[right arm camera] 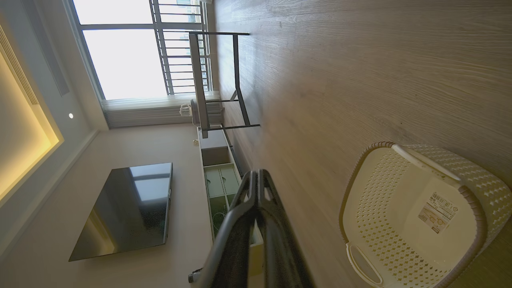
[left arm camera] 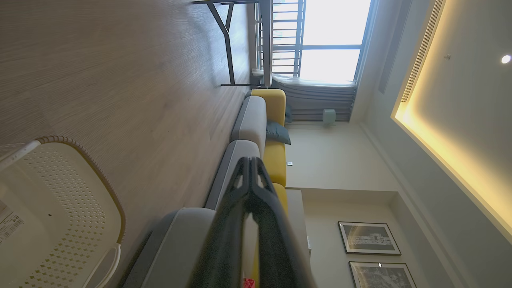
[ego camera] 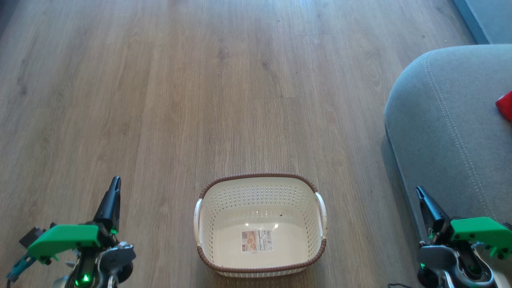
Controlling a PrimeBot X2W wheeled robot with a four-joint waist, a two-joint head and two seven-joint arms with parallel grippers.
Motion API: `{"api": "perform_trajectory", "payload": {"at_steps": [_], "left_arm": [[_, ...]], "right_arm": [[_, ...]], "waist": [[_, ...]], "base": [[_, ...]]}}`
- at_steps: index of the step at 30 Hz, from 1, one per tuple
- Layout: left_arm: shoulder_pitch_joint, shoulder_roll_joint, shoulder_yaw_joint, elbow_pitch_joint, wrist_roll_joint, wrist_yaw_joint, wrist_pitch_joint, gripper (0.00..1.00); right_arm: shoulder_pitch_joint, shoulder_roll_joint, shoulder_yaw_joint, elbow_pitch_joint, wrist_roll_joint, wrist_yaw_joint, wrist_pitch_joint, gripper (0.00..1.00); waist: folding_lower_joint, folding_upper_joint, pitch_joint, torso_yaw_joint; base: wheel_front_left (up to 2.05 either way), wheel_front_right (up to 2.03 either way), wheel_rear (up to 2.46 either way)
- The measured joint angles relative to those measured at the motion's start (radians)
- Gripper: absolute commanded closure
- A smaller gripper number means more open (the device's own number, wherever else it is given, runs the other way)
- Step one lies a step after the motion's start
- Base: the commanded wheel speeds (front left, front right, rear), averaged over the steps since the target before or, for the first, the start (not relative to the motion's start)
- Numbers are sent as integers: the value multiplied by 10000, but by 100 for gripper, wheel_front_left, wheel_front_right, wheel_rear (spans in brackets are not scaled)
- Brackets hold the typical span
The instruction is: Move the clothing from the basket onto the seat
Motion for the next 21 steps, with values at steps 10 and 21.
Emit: {"api": "perform_trajectory", "payload": {"at_steps": [10,21], "left_arm": [[0,0,0,0,0,0,0,100],[0,0,0,0,0,0,0,100]], "right_arm": [[0,0,0,0,0,0,0,100],[0,0,0,0,0,0,0,100]], "waist": [[0,0,0,0],[0,0,0,0]], "base": [[0,0,0],[0,0,0]]}}
